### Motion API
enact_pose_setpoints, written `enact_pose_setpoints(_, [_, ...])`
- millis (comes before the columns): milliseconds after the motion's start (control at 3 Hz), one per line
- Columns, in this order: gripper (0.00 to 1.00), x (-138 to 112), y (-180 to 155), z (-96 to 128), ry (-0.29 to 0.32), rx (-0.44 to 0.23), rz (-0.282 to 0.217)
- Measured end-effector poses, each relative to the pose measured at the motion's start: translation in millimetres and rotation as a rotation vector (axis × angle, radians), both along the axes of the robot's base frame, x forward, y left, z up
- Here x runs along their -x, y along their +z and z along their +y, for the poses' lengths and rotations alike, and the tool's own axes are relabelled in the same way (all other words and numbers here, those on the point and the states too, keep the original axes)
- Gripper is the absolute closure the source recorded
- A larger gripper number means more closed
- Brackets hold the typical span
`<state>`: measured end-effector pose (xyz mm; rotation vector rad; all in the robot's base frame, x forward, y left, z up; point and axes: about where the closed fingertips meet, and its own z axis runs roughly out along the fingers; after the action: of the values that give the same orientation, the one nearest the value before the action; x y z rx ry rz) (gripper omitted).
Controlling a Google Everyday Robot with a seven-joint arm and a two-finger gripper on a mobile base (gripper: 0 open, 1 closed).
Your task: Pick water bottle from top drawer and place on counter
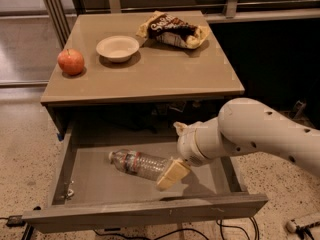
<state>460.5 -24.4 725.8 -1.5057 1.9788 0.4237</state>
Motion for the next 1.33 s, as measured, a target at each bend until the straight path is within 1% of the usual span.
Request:
enact_pose_setpoints(333, [0.0, -2, -25, 25, -0.005, 0.015, 0.012])
enact_pose_setpoints(667, [0.0, -17, -47, 53, -0.021, 0.026, -0.009])
enact_pose_setpoints(1000, [0.0, -31, -55, 66, -0.032, 0.03, -0.03])
enact_pose_setpoints(1333, [0.0, -42, -61, 72, -0.046, 0.036, -0.051])
